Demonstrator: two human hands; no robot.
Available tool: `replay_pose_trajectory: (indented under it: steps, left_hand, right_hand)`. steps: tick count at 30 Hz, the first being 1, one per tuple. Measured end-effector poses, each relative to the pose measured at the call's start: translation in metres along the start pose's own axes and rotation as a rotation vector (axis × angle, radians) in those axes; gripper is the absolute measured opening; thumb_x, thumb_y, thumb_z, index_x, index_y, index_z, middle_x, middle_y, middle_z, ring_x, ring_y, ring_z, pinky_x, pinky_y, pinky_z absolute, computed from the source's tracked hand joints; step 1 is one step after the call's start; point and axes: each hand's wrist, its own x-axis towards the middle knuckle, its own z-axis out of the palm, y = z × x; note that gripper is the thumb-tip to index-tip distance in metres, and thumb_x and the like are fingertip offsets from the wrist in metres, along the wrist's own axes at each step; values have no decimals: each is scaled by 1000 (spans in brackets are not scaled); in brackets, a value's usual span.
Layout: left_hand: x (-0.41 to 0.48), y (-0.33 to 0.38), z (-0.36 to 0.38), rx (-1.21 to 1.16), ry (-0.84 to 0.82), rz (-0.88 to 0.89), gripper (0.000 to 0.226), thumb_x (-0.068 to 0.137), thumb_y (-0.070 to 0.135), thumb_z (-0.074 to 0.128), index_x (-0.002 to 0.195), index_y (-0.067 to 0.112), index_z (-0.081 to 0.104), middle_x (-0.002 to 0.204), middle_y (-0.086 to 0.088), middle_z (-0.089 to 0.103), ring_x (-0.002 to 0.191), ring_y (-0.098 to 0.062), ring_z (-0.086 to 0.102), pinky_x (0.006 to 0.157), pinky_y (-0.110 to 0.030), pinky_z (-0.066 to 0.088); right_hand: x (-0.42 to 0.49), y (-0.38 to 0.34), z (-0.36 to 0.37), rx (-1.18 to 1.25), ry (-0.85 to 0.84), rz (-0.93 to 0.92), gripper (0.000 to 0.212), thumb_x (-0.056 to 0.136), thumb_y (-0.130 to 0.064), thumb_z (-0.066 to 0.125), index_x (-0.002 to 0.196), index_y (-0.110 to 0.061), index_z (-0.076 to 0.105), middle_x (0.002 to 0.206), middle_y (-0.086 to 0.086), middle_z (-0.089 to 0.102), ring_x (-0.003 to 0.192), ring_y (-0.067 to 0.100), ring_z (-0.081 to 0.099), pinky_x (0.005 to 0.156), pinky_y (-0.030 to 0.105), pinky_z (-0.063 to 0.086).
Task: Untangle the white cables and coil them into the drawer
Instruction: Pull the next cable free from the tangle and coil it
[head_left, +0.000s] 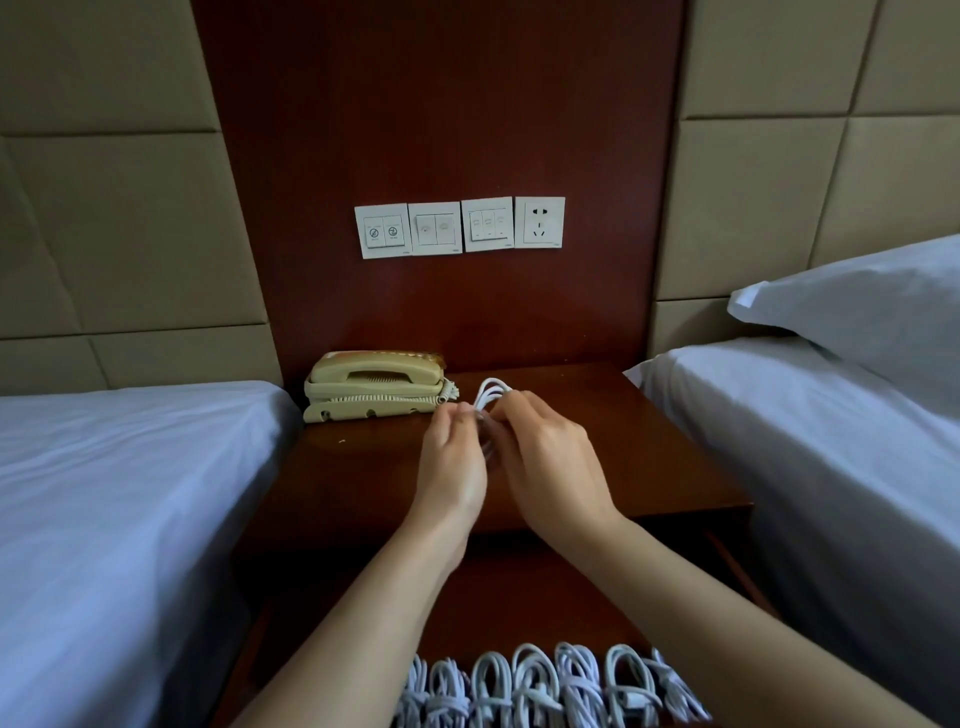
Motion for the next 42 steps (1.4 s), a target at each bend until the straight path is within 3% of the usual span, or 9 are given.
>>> replay_pose_trajectory:
  steps: [4,10,15,25,28,30,34,39,42]
  left_hand:
    - [0,-1,1,-3,30,-11,32,103,30,29,87,27,56,103,-5,63,100,-20,61,91,-41,49]
    - [3,2,0,-104,8,-64,31,103,23,29,99,12,57,91,-9,59,69,-15,53,61,-27,42]
    - [1,6,0,-145,25,-58,33,102,18,28,82,13,53,69,-4,52,56,-14,44,53,-27,35]
    - [1,1,2,-109,37,-66,34,102,31,32,108,8,57,99,-12,65,89,-22,63,75,-36,49]
    - [3,3,4,-87,33,-54,34,102,31,33,107,8,57,105,-15,65,94,-25,62,78,-39,48]
    - [4,4,4,-68,20,-32,34,101,31,33,108,9,58,105,-15,65,86,-23,58,76,-38,43]
    - [-1,4,0,51,-78,15,29,102,28,32,101,12,56,84,-9,62,65,-15,52,64,-31,41]
    - [-16,0,1,203,-278,26,28,102,25,31,85,16,51,72,0,57,62,-10,56,62,-25,44]
    - [-21,-4,2,330,-322,70,30,102,22,34,75,16,47,67,6,51,56,3,51,57,-11,39]
  right_hand:
    - [6,0,0,208,13,124,20,95,-10,47,77,-4,56,74,1,52,64,17,49,56,29,39]
    - [8,3,-7,433,-19,271,8,88,-9,62,81,-5,59,74,11,61,60,14,63,56,23,49]
    - [5,1,-12,377,5,186,10,86,-8,65,77,-5,60,73,2,56,62,5,59,56,11,42]
    - [6,1,-4,394,-70,165,9,89,-6,60,82,-10,63,85,0,50,67,15,58,60,29,51]
    - [8,4,-11,413,-21,188,9,87,-8,64,82,-15,60,84,-3,52,65,9,59,59,22,49]
    - [9,8,-16,485,18,211,7,86,-10,64,89,-13,59,82,-2,54,65,4,60,60,18,47]
    - [12,24,-28,453,26,333,10,88,-23,63,97,-19,63,81,-5,64,73,13,65,69,35,55]
    - [4,37,-39,281,-146,318,5,89,-26,63,90,-22,66,73,-6,67,65,4,63,58,16,47]
    - [-1,44,-47,257,-254,310,6,88,-23,63,91,-20,68,72,-6,66,63,2,63,57,15,48]
